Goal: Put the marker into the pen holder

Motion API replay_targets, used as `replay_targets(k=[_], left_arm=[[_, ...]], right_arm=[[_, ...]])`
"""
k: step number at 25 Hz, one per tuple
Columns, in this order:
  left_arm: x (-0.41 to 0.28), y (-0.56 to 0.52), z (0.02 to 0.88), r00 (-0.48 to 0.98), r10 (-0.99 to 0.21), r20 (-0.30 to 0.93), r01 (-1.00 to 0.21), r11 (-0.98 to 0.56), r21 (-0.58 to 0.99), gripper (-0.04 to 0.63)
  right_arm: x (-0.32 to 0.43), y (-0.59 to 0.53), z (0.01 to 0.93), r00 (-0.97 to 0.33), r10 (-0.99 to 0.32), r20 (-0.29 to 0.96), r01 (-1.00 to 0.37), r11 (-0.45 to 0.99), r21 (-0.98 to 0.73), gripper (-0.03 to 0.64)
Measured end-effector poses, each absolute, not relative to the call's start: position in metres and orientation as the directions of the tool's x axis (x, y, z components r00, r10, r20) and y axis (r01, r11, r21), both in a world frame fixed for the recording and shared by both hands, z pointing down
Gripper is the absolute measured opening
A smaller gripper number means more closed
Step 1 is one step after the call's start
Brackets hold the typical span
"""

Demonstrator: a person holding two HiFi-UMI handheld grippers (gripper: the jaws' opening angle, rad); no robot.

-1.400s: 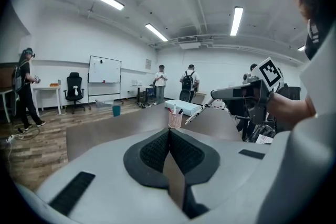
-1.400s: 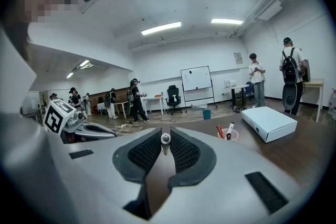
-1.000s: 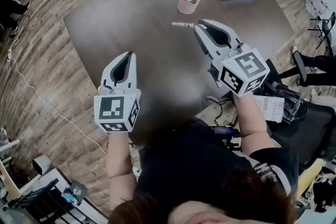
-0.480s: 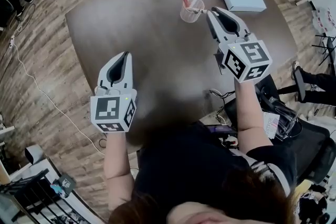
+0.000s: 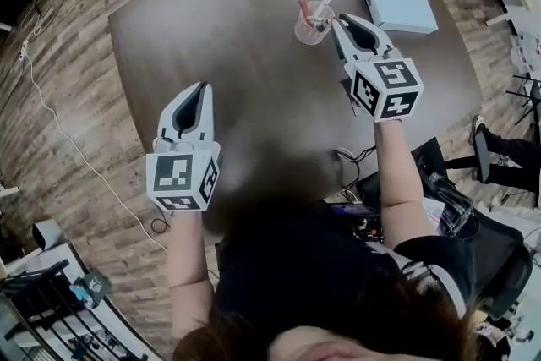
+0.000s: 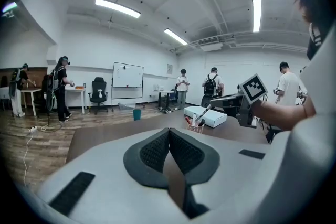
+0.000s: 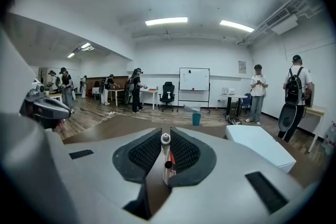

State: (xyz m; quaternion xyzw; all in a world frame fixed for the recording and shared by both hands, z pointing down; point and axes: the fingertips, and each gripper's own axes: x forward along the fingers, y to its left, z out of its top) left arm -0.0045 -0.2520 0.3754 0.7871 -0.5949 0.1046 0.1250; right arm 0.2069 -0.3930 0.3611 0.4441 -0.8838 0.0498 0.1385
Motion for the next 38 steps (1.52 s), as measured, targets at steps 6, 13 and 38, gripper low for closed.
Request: replay_targets(k=[6,13,38], left_arm=[[-0.007,-0.264,0.386,0.254,-0.911,0.326,-0.967,-0.241,0.080,0.028],[-0.003,-0.275,0.394,0.258,-0.904,0.340,-0.966,-0.243,0.085,0.028],[-0.003,-0.284,0.404,0.267,-0.900,0.344,-0.964,-0.247,0.100,0.028]], right_arm=[[0.205,-0.408,0.388,-0.557,-0.754,0.348,-0.792,0.609,0.051,0.067],[0.204,-0.417,0.403,-0.556,-0.728,0.401,-0.775,0.628,0.064,0.067],[0.201,-0.421,0.408,-0.542,-0.766,0.347,-0.797,0.599,0.078,0.118]])
